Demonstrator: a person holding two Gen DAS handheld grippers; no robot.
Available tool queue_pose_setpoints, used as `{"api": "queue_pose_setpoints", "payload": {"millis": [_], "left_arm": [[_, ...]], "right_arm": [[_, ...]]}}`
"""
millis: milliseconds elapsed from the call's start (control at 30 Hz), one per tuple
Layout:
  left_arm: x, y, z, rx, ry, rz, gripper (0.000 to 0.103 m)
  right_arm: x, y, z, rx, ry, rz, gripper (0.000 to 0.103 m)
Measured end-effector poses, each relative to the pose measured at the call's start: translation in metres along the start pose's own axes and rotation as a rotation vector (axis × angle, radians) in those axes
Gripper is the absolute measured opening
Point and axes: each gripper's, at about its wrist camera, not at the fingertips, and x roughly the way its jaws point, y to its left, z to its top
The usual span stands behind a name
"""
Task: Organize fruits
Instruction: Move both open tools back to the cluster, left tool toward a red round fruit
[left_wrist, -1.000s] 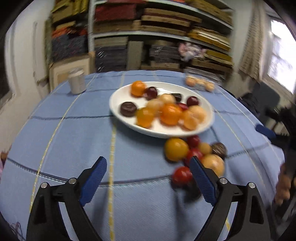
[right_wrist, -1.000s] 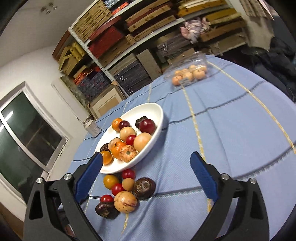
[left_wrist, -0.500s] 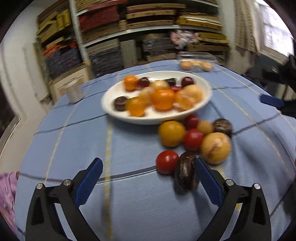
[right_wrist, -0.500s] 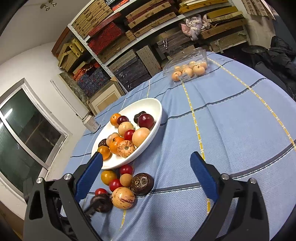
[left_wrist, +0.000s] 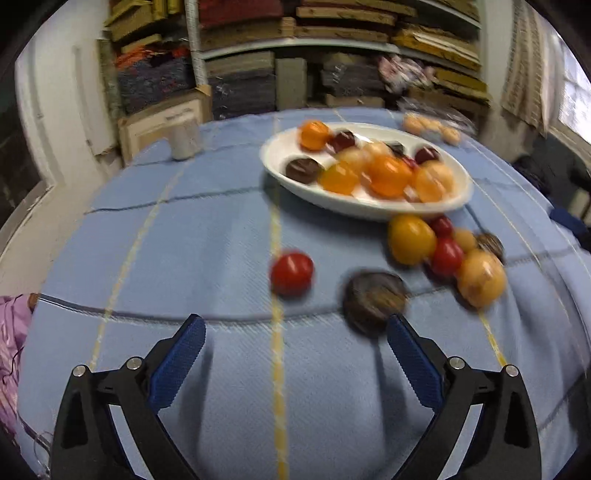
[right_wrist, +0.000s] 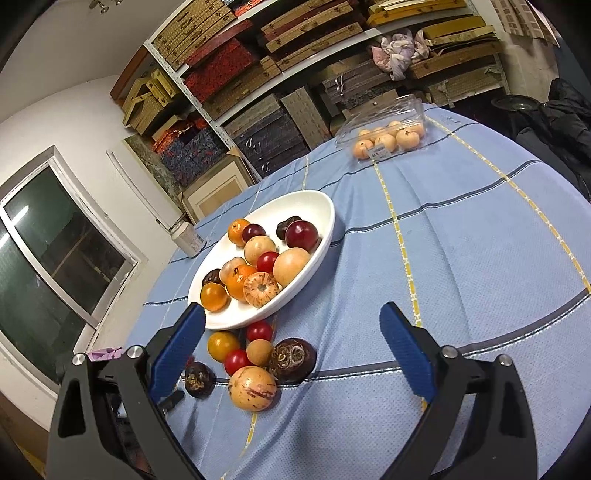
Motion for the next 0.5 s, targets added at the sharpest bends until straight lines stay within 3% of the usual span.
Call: {"api": "queue_pose_setpoints", "payload": {"millis": [133,300,500], "left_arm": [[0.017,0.016,0.01,-0.045,0.034,-0.026,0.098],[0.027,0.025,0.013,-0.081,0.066,-0.06,0.066],[0.033,0.027,0.02,-0.085,0.06,-0.065,0.064]], "right_arm": [[0.002,0.002,-0.001,-0.005,0.012,-0.002,0.093],[0.003,0.004,-0.002,-0.015,0.02,-0.002,0.093],[0.005,0.007,-0.004,-0.029,0.028,-0.003,0.093]]}}
